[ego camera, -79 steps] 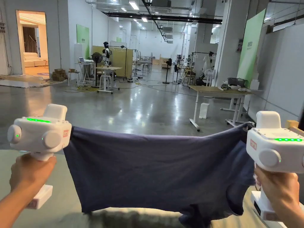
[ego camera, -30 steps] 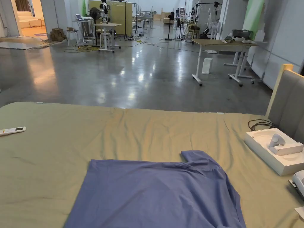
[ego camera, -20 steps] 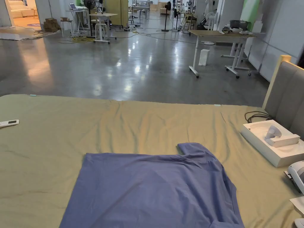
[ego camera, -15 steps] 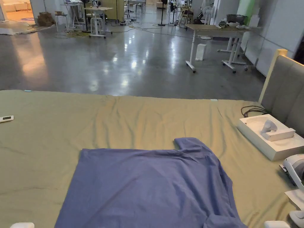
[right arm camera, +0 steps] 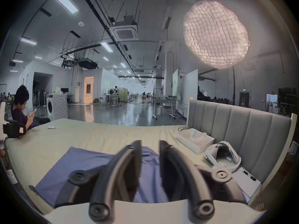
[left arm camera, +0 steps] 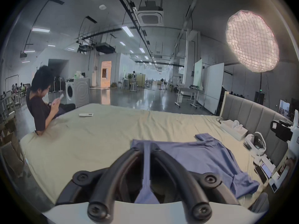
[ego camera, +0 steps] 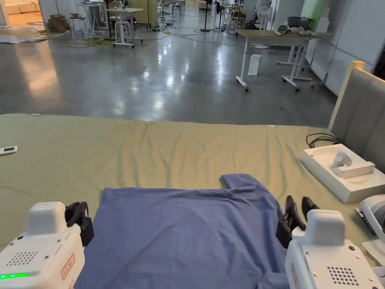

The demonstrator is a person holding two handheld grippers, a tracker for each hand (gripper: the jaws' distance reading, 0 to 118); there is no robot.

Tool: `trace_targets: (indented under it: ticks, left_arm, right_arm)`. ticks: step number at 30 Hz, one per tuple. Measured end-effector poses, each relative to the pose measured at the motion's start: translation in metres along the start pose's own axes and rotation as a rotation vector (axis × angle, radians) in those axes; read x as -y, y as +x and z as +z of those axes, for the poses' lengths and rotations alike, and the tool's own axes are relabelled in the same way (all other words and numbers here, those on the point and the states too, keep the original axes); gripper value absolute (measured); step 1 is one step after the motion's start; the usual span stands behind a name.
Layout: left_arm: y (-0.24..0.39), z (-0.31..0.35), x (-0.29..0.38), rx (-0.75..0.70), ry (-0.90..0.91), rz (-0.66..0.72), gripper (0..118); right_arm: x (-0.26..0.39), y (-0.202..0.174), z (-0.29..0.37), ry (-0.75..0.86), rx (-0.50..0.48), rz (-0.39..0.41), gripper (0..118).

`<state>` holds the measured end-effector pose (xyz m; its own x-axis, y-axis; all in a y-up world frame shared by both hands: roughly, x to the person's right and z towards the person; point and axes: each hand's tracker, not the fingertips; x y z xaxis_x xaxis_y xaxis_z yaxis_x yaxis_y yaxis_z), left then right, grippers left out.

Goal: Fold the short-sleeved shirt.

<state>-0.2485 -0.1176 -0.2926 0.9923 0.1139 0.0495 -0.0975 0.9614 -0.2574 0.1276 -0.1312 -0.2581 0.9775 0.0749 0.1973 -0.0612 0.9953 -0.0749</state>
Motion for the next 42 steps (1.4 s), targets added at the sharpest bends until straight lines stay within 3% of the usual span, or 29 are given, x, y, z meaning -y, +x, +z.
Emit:
trace_targets:
  ticks: [2, 7, 11, 22, 23, 27, 31, 38, 42]
  left_arm:
    - [0.003, -0.002, -0.004, 0.001, 0.003, 0.005, 3]
    - [-0.002, -0.007, 0.002, 0.058, -0.067, 0.011, 1]
    - [-0.015, -0.006, 0.016, 0.057, -0.18, -0.029, 1]
    - [-0.092, -0.009, 0.104, -0.063, -0.73, -0.031, 3]
    - [-0.097, -0.012, 0.112, -0.065, -0.764, -0.021, 5]
    - [-0.107, -0.023, 0.132, -0.065, -0.831, 0.089, 53]
    - [-0.112, -0.044, 0.15, -0.078, -0.881, 0.126, 63]
    - [-0.107, -0.067, 0.161, -0.14, -0.932, 0.126, 65]
    - [-0.089, -0.065, 0.154, -0.161, -0.966, 0.044, 63]
  right_arm:
    - [-0.004, -0.004, -0.002, 0.006, 0.003, -0.012, 0]
    - [-0.007, -0.007, -0.006, -0.012, -0.025, -0.031, 0]
    - [-0.003, -0.009, -0.007, -0.019, -0.041, -0.001, 0]
    - [0.024, -0.011, -0.019, -0.149, -0.081, 0.034, 0]
    - [0.027, -0.011, -0.021, -0.161, -0.082, 0.036, 0]
    - [0.037, -0.013, -0.024, -0.195, -0.086, 0.046, 0]
    - [0.042, -0.012, -0.025, -0.216, -0.082, 0.059, 0]
    - [0.056, -0.001, -0.026, -0.261, -0.058, 0.064, 0]
    - [0.064, 0.008, -0.026, -0.302, -0.045, 0.048, 0]
